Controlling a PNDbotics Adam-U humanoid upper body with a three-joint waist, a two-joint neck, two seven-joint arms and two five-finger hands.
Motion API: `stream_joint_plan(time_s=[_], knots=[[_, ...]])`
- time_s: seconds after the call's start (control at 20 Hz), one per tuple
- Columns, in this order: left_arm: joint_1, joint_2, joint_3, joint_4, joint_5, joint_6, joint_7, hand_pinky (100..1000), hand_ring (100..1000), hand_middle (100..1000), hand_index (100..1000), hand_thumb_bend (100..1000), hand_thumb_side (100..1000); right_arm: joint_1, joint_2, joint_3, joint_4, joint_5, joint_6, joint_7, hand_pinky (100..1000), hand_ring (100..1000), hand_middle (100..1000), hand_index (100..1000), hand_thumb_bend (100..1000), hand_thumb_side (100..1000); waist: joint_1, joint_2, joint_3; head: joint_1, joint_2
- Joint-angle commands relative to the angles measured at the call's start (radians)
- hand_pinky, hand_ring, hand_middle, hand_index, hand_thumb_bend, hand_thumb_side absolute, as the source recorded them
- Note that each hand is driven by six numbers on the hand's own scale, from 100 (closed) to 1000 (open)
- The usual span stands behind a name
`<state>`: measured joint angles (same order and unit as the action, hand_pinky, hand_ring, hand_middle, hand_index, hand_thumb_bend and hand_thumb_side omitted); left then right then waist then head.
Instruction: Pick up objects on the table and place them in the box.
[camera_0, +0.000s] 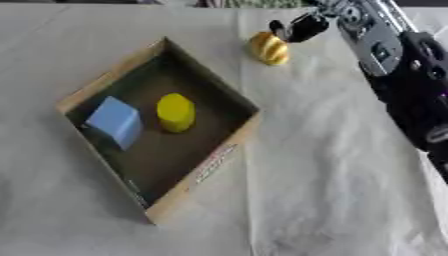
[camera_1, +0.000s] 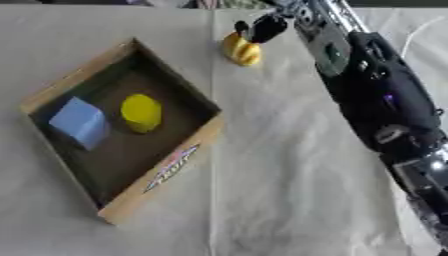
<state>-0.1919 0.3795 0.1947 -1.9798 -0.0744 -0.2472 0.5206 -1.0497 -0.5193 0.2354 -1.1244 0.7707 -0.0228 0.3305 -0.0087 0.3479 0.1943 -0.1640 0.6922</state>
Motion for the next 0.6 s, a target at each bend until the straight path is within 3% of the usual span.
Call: stream_joint_plan(time_s=[0.05, 0.25, 0.6], knots=[[-0.01, 0.026, 0.002, -0.02, 0.006, -0.001, -0.004, 746, 695, 711, 814, 100, 571, -0.033, 0.004, -0.015, 0.026, 0.007, -0.008, 0.002, 924, 924, 821, 928, 166, 157, 0.002, -0.015, 0.004, -0.005, -0.018], [-0.012, 0.025, 0.0, -0.02, 0.009, -0.001, -0.008, 746, 695, 712, 814, 100, 574, -0.043, 0.024, -0.017, 0.074, 0.038, -0.01, 0.0, 927, 929, 824, 931, 205, 164, 0.002, -0.011, 0.009, -0.008, -0.02], [-0.012, 0.025, 0.0, -0.02, 0.012, 0.002, -0.011, 747, 695, 713, 815, 100, 576, -0.047, 0.033, -0.028, 0.127, 0.068, -0.036, 0.014, 931, 932, 816, 936, 258, 100, 0.0, -0.008, 0.012, -0.007, -0.017]])
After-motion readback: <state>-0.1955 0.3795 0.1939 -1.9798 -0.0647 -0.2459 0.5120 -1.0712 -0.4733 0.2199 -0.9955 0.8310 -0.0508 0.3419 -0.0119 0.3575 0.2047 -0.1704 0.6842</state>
